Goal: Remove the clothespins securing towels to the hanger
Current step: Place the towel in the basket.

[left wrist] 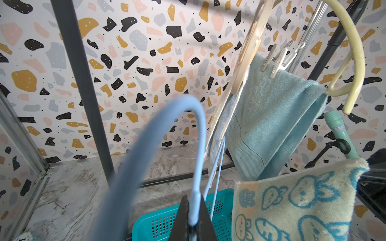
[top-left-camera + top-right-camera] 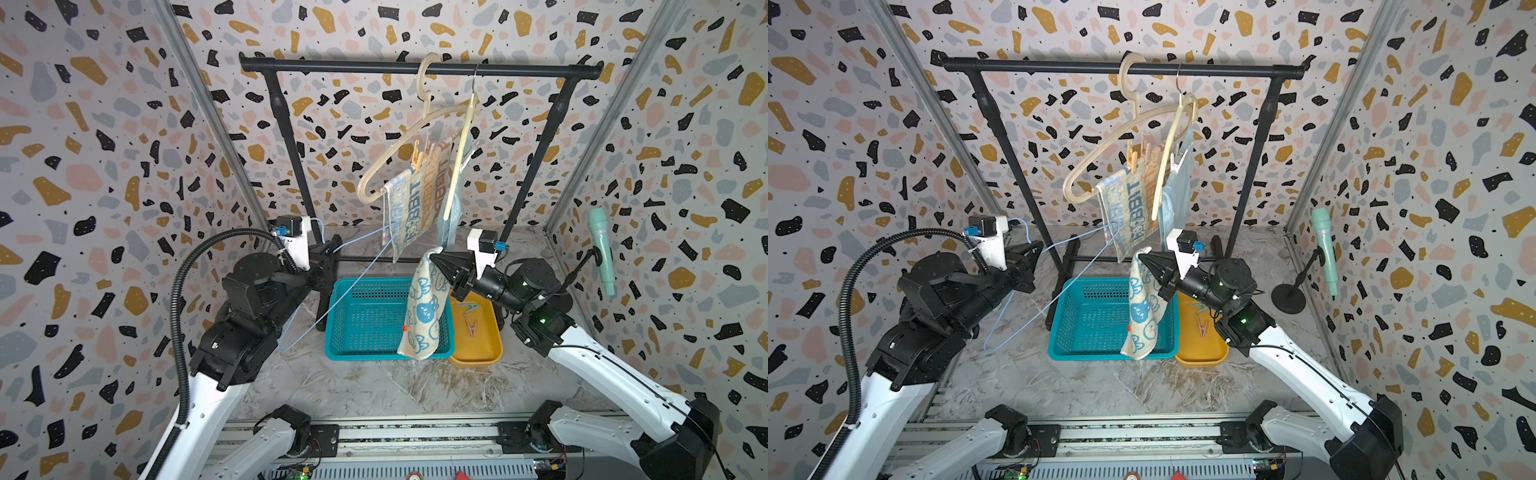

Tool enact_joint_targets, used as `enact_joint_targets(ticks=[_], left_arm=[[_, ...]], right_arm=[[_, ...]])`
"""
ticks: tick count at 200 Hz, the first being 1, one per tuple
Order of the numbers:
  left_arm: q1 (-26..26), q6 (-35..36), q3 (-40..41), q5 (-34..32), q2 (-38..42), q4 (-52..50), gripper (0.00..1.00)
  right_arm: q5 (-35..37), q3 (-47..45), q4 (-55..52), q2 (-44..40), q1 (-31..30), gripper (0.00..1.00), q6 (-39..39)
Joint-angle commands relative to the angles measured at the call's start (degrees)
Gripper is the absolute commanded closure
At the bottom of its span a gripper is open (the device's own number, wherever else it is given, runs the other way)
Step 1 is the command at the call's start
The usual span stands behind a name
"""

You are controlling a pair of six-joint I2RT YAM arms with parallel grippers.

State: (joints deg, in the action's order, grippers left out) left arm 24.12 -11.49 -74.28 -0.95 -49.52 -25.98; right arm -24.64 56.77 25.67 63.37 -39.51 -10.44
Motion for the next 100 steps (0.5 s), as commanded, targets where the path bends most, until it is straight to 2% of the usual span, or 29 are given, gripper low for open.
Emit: enact_joint_targets(ticks=[1, 100], left_arm=[[0.1, 0.68, -1.19, -0.1, 0.77, 0.67, 1.0], [0.05, 0.92, -0.96, -0.95, 2.21, 0.35, 1.0]], right_arm=[[-0.53, 3.19, 3.94, 0.62, -0.15, 1.0, -0.9], [-1.17, 2.94, 8.66, 7.99, -0.29, 1.0, -5.21]])
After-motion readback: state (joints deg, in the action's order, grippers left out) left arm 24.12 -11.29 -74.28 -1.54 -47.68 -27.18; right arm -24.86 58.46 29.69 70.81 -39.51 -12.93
